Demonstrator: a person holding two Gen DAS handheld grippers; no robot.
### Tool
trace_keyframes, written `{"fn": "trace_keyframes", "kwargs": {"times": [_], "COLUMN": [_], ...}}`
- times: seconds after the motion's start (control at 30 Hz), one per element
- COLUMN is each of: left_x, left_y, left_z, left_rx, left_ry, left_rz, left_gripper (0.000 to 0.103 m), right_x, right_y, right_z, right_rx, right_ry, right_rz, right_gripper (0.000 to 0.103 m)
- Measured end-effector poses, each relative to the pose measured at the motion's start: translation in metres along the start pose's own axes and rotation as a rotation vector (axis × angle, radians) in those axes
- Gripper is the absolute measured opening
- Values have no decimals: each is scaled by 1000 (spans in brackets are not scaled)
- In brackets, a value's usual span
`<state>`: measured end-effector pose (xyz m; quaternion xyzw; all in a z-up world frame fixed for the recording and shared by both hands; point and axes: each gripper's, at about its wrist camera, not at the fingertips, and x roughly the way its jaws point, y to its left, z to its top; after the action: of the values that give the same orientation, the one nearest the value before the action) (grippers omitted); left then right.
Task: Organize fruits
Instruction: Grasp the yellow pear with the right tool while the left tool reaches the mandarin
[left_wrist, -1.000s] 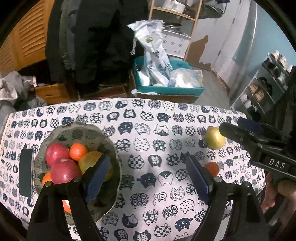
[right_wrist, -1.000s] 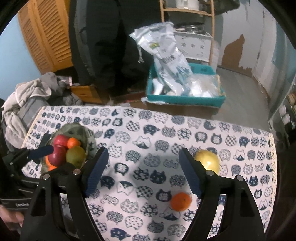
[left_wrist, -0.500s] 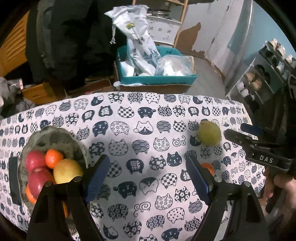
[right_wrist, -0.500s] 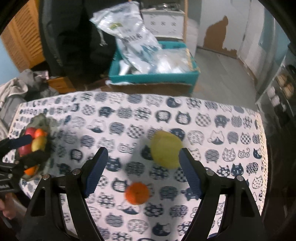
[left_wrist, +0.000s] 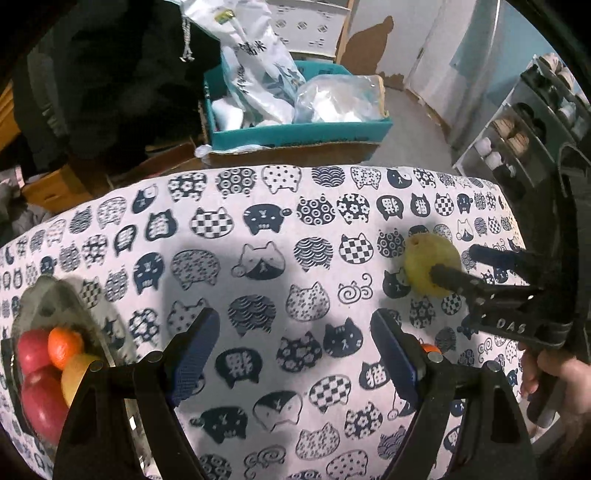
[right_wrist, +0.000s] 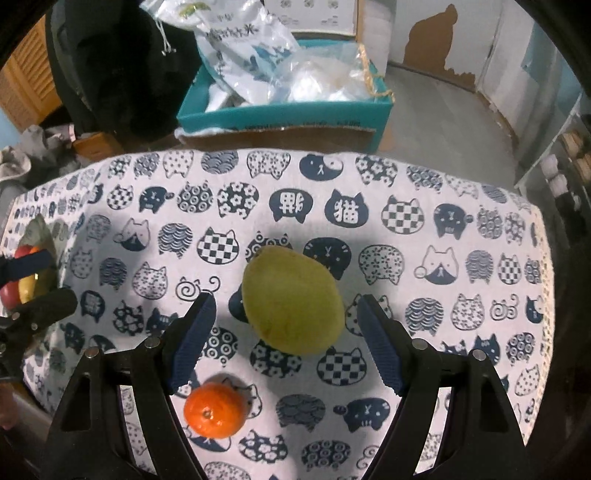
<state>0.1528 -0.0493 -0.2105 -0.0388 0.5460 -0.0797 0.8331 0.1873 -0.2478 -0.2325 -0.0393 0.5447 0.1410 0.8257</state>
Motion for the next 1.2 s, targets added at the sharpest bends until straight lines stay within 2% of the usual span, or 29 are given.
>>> {"fn": "trace_keyframes", "kwargs": {"times": [0.5,0.6,0.9,1.2], "left_x": [38,38,35,35], "left_y": [-12,-16,-27,-56], "left_z": [7,6,-2,-24], "left_rx": [-1,5,-1,15], "left_ry": [64,67,84,124], "left_rz": [-30,-41,-94,-179], "left_gripper": [85,85,85,85], "right_x": [46,50,46,17], "right_y": [-13,-11,-10,-32], "right_z": [-6,-7,-9,-36], "right_rx": [21,12,15,94], "right_ry": [60,54,30,6], "right_rz": [33,48,5,-9], "right_gripper": [78,71,70,69]}}
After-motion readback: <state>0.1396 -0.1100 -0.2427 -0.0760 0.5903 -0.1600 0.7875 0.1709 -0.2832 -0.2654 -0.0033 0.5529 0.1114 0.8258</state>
